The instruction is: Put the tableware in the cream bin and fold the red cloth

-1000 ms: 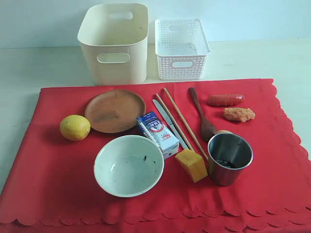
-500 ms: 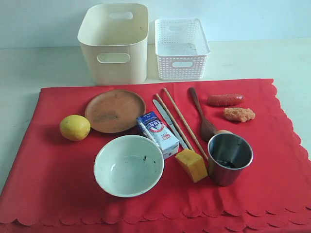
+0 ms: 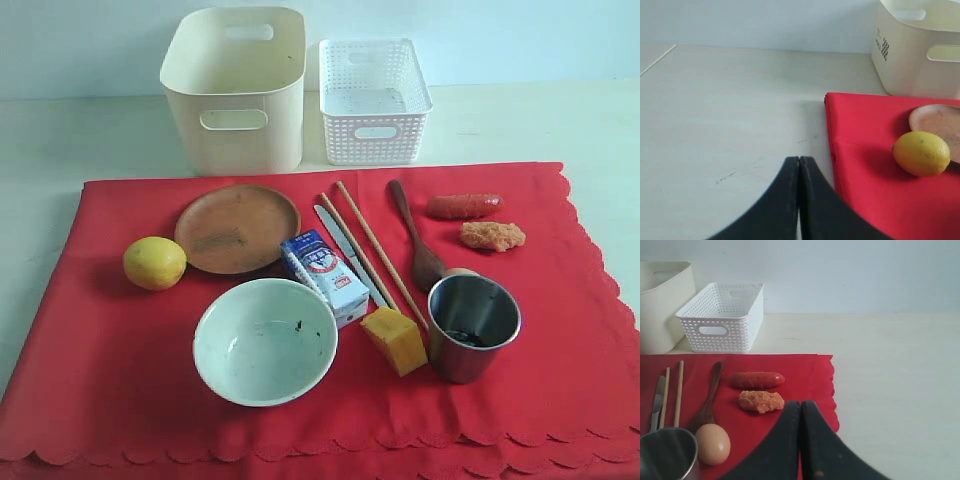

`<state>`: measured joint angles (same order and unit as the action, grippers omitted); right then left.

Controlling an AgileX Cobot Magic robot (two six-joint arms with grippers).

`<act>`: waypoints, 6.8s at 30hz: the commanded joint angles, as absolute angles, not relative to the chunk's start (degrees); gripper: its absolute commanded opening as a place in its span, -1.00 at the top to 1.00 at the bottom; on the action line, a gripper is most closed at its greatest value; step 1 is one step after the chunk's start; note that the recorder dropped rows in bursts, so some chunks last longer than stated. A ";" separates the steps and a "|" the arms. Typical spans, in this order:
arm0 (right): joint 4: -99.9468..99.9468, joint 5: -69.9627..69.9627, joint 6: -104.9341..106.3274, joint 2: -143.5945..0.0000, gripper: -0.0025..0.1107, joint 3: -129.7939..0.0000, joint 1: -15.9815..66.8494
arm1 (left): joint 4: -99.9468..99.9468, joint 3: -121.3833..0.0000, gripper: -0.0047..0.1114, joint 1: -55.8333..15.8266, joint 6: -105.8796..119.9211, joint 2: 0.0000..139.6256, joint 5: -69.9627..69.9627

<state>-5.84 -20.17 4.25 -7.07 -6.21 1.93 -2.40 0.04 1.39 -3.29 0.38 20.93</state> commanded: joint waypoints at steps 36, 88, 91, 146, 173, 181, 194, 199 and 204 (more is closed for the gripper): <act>-5.35 -6.76 4.44 -58.03 0.96 -37.77 1.97 | -2.12 0.00 0.92 1.60 -3.13 0.00 20.26; -9.10 -21.72 4.86 -68.50 0.96 -41.32 1.97 | -2.12 0.00 0.92 1.60 -3.13 0.00 20.26; -10.10 -24.16 4.86 -70.86 0.96 -44.02 1.97 | -2.12 0.00 0.92 1.60 -3.13 0.00 20.26; -29.23 -38.85 43.66 -99.32 0.15 -59.91 1.97 | -2.12 0.00 0.92 1.60 -3.13 0.00 20.26; -24.44 -37.64 53.91 -119.75 -0.12 -78.76 9.36 | -2.12 0.00 0.92 1.60 -3.13 0.00 20.26; -24.35 -36.25 53.91 -122.94 -0.09 -78.76 9.36 | -2.12 0.00 0.92 1.60 -3.13 0.00 20.26; -23.14 -35.24 53.77 -123.71 0.53 -78.76 9.36 | -2.12 0.00 0.92 1.60 -3.13 0.00 20.26; -23.14 -34.61 53.77 -123.60 0.96 -78.88 9.36 | -2.12 0.00 0.92 1.60 -3.13 0.00 20.26; -23.14 -34.51 53.77 -122.15 0.96 -80.07 9.36 | -2.12 0.00 0.92 1.60 -3.13 0.00 20.26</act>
